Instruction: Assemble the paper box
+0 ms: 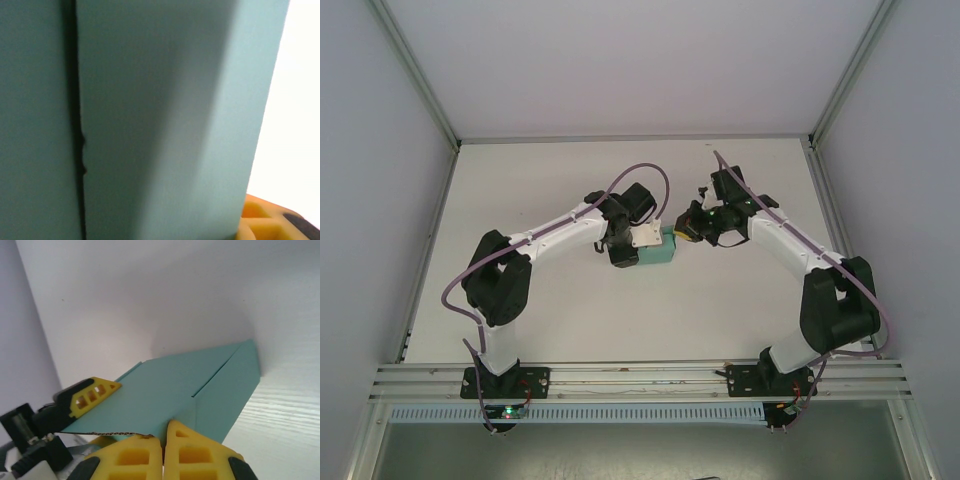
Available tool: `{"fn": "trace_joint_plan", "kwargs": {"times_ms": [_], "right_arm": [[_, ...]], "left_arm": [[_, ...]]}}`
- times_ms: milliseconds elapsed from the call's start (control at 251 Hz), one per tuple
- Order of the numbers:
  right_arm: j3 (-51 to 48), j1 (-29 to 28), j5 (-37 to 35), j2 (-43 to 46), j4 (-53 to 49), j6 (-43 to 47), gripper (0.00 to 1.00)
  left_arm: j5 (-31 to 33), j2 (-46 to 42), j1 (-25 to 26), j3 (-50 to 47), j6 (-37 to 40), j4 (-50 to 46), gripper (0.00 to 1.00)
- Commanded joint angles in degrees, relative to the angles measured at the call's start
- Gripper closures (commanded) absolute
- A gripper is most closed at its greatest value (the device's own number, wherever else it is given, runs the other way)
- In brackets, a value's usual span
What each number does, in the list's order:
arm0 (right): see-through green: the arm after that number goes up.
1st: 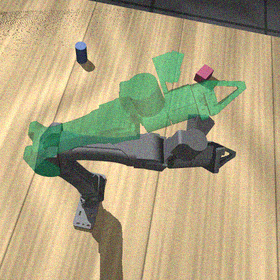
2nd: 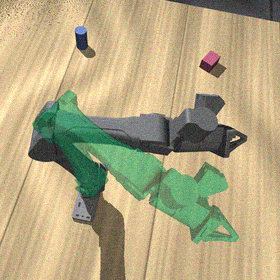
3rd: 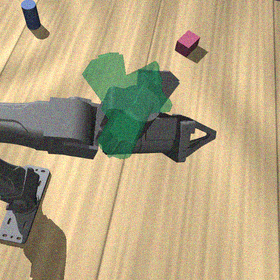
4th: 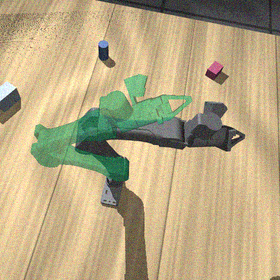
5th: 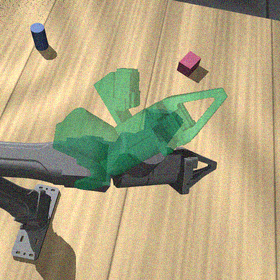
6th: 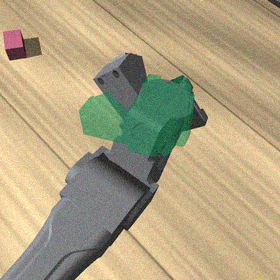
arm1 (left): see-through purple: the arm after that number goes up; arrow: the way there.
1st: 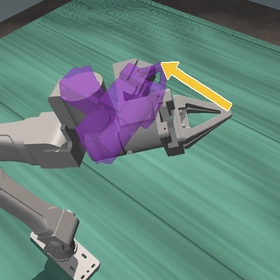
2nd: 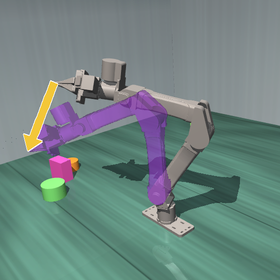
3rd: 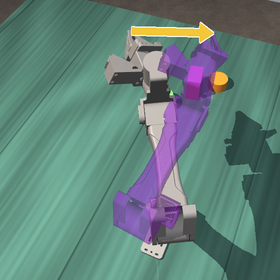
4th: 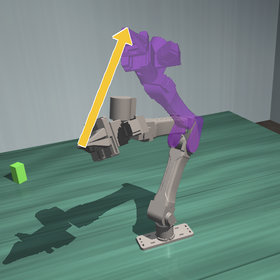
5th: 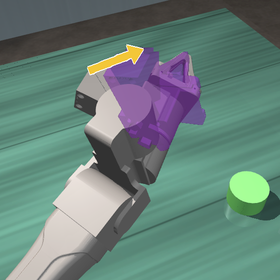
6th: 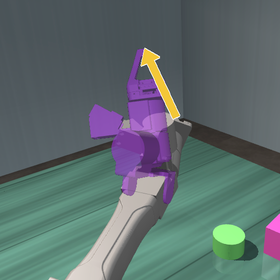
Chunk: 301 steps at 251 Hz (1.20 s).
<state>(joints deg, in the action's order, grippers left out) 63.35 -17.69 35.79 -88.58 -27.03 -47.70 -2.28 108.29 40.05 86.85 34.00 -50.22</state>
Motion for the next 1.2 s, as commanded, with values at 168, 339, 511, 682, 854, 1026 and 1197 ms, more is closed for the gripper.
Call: {"fn": "trace_joint_plan", "kwargs": {"times_ms": [168, 339, 511, 682, 854, 1026, 1197], "right_arm": [[6.49, -1.00, 6.10, -0.34, -4.17, 3.83, 1.00], [2.54, -4.32, -2.27, 0.60, -5.34, 15.94, 1.00], [-1.21, -9.09, -9.66, 1.08, -5.34, 26.78, 1.00], [-7.44, -11.40, -17.27, 5.19, -1.84, 29.70, 1.00], [-14.29, -14.66, -18.55, 6.84, 8.38, 30.52, 1.00], [-20.66, -15.57, -18.57, 7.49, 15.94, 29.69, 1.00], [-25.90, -16.78, -22.13, 8.92, 20.09, 31.06, 1.00]], "left_arm": [[-1.59, 2.18, 0.46, -1.76, 0.30, 1.40, 0.61], [-2.95, 2.40, 0.07, -1.23, -0.98, 1.79, 0.61], [-4.65, 2.59, -0.87, -0.69, -2.20, 1.45, 0.56], [-6.71, 2.40, -1.91, -0.11, -3.28, 1.17, 0.52], [-9.94, 2.51, -2.34, 0.25, -3.80, 1.87, 0.49], [-10.21, 3.23, -2.83, 1.21, -4.38, 1.90, 0.49], [-10.64, 4.38, -3.37, 2.43, -4.82, 0.76, 0.49]]}}
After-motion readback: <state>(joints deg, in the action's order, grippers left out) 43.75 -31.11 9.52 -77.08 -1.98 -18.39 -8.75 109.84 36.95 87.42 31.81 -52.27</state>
